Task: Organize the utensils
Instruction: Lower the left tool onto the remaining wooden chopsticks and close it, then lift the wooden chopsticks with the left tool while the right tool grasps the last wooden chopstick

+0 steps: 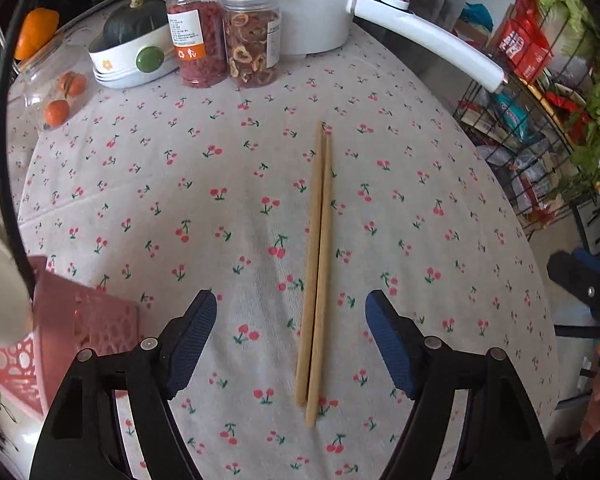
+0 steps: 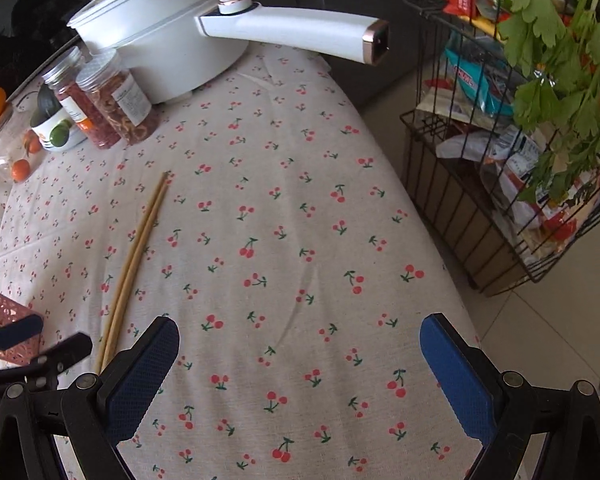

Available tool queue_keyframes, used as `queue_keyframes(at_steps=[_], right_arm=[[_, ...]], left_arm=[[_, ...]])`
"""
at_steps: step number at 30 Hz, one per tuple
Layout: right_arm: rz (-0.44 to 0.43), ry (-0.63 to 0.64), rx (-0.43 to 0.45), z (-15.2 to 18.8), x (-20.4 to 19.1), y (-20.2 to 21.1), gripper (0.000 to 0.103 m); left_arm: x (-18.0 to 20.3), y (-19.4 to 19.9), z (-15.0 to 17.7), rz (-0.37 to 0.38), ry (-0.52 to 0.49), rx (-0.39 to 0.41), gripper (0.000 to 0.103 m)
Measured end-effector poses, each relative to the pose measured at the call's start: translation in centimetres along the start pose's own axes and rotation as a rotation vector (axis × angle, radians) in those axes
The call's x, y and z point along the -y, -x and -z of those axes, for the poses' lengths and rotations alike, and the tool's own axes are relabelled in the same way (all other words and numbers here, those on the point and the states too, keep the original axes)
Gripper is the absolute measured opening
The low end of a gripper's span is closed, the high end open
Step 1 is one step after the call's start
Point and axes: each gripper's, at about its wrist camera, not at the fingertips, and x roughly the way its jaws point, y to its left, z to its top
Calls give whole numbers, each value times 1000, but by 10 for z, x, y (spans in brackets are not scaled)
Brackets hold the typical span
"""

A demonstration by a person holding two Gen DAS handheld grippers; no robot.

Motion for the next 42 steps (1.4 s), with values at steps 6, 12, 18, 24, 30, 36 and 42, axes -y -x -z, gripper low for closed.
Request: queue_keyframes(at_steps=[6, 12, 18, 24, 30, 36, 42], right_arm=[[13, -32, -47, -8, 8, -23, 100], [-5, -52, -74, -13, 10, -35, 100], [-5, -51, -81, -15, 8, -38, 100], [2, -52, -86, -15, 8, -40, 100], [14, -62, -70, -14, 10, -34, 100], [-23, -87, -57, -9, 3, -22, 100], [-33, -61, -43, -2, -19, -13, 100]], left_arm=[[-7, -41, -43, 96, 60, -11, 15], [-2, -60, -58, 106, 53, -19, 11], [5, -70, -65, 35, 16, -23, 8], [13, -76, -76, -15, -6, -44, 7], [15, -50, -52, -10, -88, -23, 6], [14, 15, -8, 46, -158, 59, 6], [-1, 89, 46, 110, -198, 147, 6]])
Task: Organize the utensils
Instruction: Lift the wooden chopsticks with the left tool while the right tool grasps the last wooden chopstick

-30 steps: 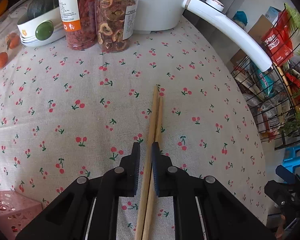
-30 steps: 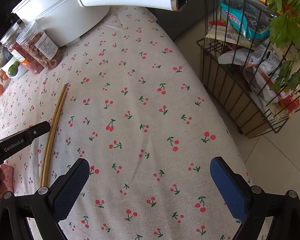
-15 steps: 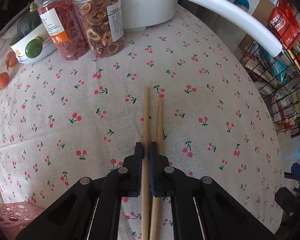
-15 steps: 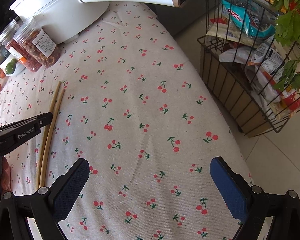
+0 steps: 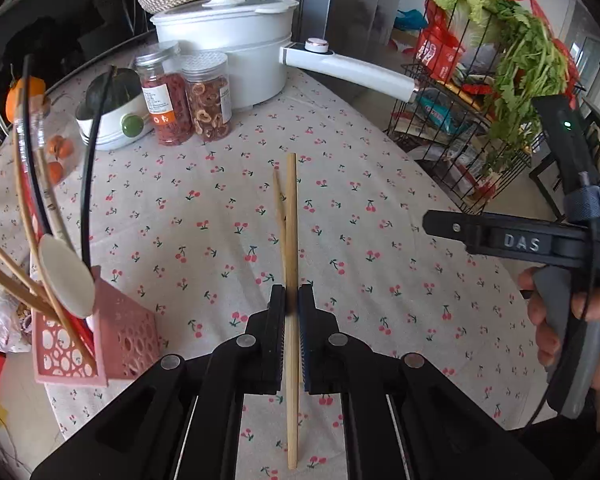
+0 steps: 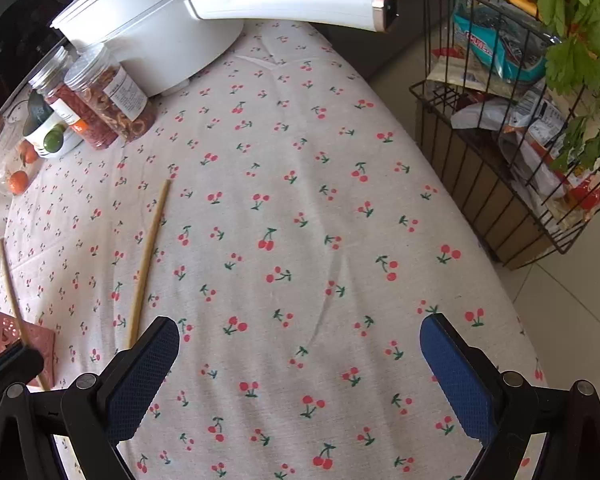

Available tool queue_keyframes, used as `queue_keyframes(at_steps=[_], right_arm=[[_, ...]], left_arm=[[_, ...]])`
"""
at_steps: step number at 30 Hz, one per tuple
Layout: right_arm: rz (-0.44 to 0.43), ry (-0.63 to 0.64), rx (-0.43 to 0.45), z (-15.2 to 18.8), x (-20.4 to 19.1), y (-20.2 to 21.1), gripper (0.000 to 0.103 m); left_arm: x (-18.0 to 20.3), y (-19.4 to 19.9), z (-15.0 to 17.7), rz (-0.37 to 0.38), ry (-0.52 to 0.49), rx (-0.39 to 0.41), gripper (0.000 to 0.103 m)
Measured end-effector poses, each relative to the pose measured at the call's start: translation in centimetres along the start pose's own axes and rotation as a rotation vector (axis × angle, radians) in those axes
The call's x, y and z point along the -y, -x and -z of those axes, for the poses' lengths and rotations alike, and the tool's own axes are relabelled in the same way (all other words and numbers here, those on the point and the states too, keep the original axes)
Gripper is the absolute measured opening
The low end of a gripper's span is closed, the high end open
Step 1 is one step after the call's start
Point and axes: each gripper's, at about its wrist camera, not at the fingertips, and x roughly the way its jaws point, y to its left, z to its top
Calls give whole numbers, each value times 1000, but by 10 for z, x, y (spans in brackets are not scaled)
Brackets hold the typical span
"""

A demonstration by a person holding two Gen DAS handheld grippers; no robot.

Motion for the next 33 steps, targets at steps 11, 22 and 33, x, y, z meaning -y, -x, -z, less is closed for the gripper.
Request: queue_keyframes(at_steps=[11, 22, 33], right_arm=[[-24, 35, -1, 6, -55, -15, 100], [22, 203, -33, -2, -119, -78, 80], [99, 271, -15, -7, -146, -112, 25]], left_arm=[[-50, 94, 56, 8, 66, 172, 6], [-99, 101, 65, 4, 156, 186, 6], [-111, 101, 70, 11, 185, 182, 6]])
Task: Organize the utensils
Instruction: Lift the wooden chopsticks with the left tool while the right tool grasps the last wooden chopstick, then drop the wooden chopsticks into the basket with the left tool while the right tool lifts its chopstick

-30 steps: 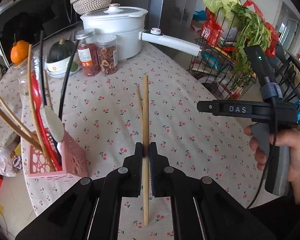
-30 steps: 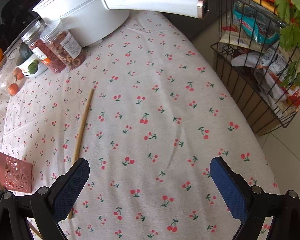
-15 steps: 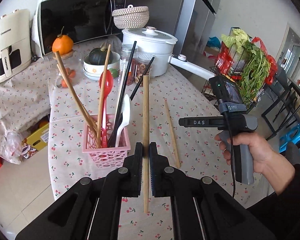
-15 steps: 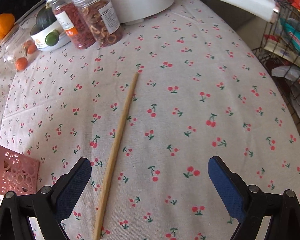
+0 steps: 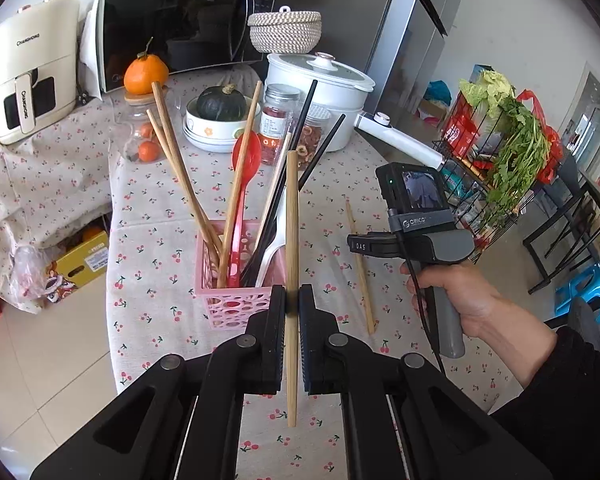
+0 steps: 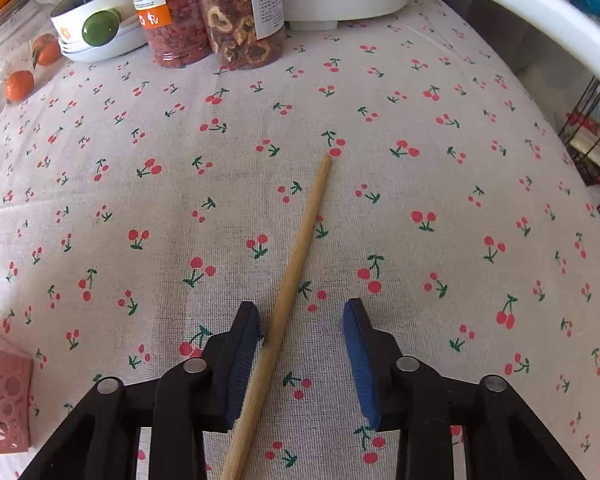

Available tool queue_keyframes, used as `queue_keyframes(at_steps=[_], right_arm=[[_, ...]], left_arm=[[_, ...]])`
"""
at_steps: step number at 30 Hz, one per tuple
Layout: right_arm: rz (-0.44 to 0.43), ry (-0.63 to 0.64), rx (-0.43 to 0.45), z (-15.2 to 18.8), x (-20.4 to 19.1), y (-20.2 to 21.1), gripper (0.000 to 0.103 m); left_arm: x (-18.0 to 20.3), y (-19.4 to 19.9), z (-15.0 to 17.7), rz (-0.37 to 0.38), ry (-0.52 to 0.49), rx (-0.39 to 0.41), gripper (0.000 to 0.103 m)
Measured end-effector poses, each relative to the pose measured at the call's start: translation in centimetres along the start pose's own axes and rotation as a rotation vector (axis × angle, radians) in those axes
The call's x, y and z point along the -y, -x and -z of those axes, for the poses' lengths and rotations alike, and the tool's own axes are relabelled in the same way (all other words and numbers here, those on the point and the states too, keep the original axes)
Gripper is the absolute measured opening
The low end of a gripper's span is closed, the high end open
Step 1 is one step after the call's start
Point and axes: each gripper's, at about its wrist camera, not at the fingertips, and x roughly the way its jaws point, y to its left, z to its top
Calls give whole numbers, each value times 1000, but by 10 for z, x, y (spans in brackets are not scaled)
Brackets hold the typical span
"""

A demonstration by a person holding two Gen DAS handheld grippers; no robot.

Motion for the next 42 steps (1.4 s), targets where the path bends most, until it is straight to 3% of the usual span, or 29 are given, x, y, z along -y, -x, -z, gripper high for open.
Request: queue_keyframes(at_steps=[1, 3, 7, 14, 24, 28, 33, 37, 42], right_arm=[[-14, 2, -6, 0, -2, 0, 11], [-20, 10, -21, 1, -5, 1, 7], [-34, -28, 0, 3, 0, 14, 6], [-148, -72, 188, 8, 17, 85, 6], [-315, -111, 423, 39, 38, 183, 6], [-366, -103, 532, 52, 41, 216, 6], [-404, -78, 627, 61, 37, 243, 6], [-395, -42, 647, 62, 29, 248, 6], [-397, -22, 636, 60, 20, 243, 6]], left_arm=[[0, 0, 0, -1, 1, 1, 6], [-3, 1, 1, -2, 3, 3, 6], [-5, 5, 3, -3, 6, 11, 6], [-6, 20, 3, -2, 6, 54, 6], [-3, 52, 1, 9, 3, 144, 6], [-2, 74, -6, 22, 13, 218, 6], [-11, 106, -18, 1, 63, 392, 6], [-21, 115, -25, -43, 117, 514, 6], [-25, 100, -36, -88, 120, 555, 6]])
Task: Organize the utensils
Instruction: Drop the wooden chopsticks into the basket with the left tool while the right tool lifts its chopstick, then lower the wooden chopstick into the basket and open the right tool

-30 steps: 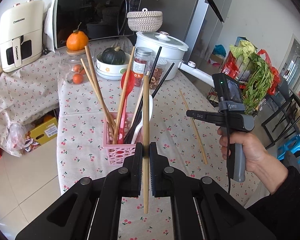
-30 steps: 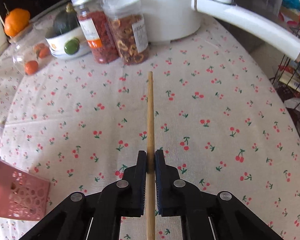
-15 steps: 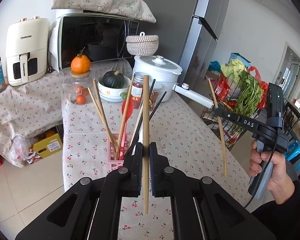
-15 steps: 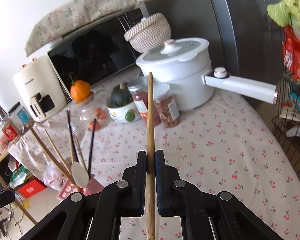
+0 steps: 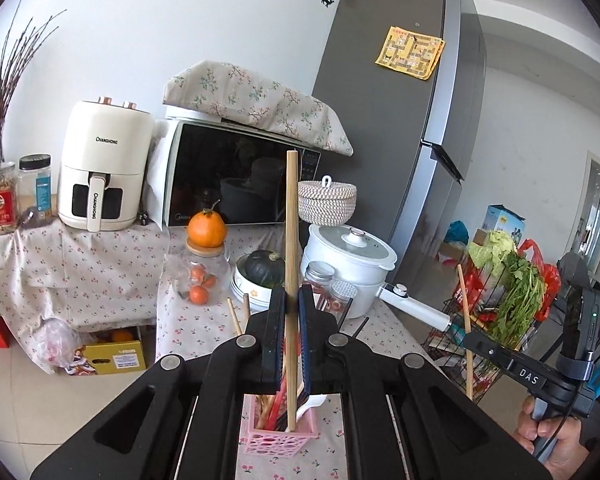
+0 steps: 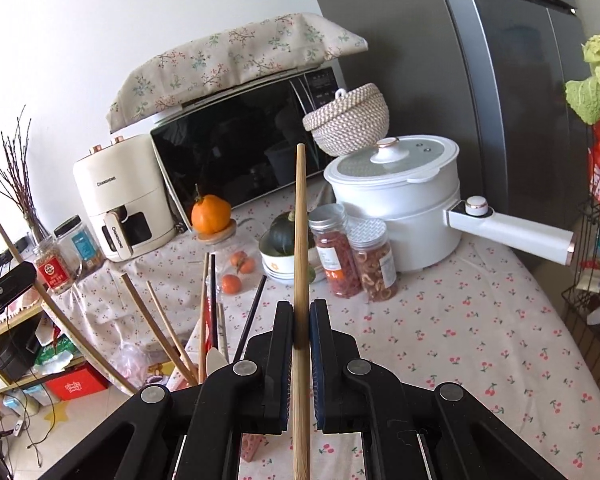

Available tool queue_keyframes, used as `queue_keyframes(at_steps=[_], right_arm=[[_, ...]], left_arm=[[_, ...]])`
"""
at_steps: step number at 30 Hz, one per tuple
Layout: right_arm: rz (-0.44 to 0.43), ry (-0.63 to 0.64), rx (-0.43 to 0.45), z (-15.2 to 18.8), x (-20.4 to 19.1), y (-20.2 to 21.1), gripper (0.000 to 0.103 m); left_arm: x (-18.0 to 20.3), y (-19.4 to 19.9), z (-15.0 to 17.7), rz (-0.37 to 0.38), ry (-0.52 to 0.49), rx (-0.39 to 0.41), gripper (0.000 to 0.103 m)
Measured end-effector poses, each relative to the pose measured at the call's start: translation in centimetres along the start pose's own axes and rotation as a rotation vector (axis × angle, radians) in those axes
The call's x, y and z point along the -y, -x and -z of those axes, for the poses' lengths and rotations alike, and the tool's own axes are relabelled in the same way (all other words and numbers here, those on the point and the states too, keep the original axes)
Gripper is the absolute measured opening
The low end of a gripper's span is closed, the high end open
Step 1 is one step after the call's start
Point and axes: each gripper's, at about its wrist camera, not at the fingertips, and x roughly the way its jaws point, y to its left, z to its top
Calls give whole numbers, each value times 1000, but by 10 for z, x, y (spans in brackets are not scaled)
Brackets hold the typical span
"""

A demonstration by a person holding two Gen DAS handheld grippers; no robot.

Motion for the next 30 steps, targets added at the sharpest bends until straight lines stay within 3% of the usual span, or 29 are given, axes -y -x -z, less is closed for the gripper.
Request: queue_keyframes(at_steps=[5, 16, 19, 20, 21, 27, 30], right_arm=[[-6, 4, 0, 0, -3, -4, 6], [-17, 18, 10, 4, -23, -11, 6], [-26, 21, 31, 3, -35, -8, 6], [-30, 18, 40, 2, -39, -8, 6], [-36, 12, 47, 1, -43, -9, 7], [-51, -32, 100, -3, -75, -32, 7], [-57, -43, 168, 0, -92, -47, 7]], left_arm=[[2, -31, 8, -62, -47, -26, 6], [-18, -104, 37, -83, 28, -286, 10], [-17, -95, 33, -73, 44, -292, 35], [-17, -90, 32, -73, 39, -287, 50], [-17, -84, 31, -78, 33, -286, 59], [-42, -57, 34, -159, 22, -368, 65], [-60, -44, 41, -182, 36, -400, 66]])
